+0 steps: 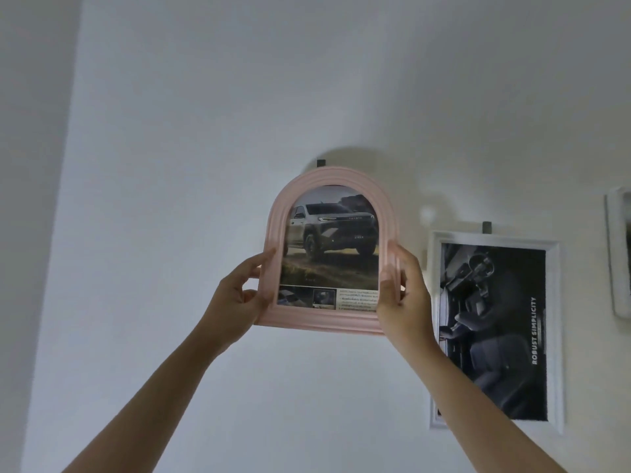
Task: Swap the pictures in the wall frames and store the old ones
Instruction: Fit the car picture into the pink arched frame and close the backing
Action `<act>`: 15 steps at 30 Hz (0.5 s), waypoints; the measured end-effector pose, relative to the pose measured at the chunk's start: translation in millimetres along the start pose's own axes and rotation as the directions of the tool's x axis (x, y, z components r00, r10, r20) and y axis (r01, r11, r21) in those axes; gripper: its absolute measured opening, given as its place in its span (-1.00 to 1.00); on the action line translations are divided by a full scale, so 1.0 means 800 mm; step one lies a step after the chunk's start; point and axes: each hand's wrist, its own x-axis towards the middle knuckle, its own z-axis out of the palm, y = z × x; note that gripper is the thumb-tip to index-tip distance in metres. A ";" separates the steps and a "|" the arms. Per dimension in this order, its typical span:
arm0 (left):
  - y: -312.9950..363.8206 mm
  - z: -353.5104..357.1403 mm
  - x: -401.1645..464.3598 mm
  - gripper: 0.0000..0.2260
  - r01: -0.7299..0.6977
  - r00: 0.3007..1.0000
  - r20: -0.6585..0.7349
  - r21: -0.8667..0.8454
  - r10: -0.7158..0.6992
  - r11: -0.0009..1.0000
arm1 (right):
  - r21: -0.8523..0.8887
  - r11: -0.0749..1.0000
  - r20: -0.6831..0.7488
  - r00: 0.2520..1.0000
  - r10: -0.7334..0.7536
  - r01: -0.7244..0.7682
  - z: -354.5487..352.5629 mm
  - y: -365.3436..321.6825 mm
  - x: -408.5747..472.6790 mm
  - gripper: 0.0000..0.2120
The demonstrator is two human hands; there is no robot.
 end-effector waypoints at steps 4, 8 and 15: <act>-0.008 -0.003 0.036 -0.38 -0.015 0.999 -0.036 0.056 0.017 0.998 | 0.023 0.999 -0.001 0.999 -0.042 0.042 0.023 0.009 0.027 -0.53; -0.027 -0.006 0.048 -0.40 -0.005 0.998 -0.063 0.096 0.011 0.995 | 0.032 0.999 0.028 0.999 -0.034 0.033 0.042 0.023 0.033 -0.55; -0.056 -0.011 0.049 -0.44 -0.008 0.996 -0.087 0.167 0.023 0.986 | -0.004 0.998 0.036 0.997 -0.068 0.068 0.063 0.041 0.030 -0.57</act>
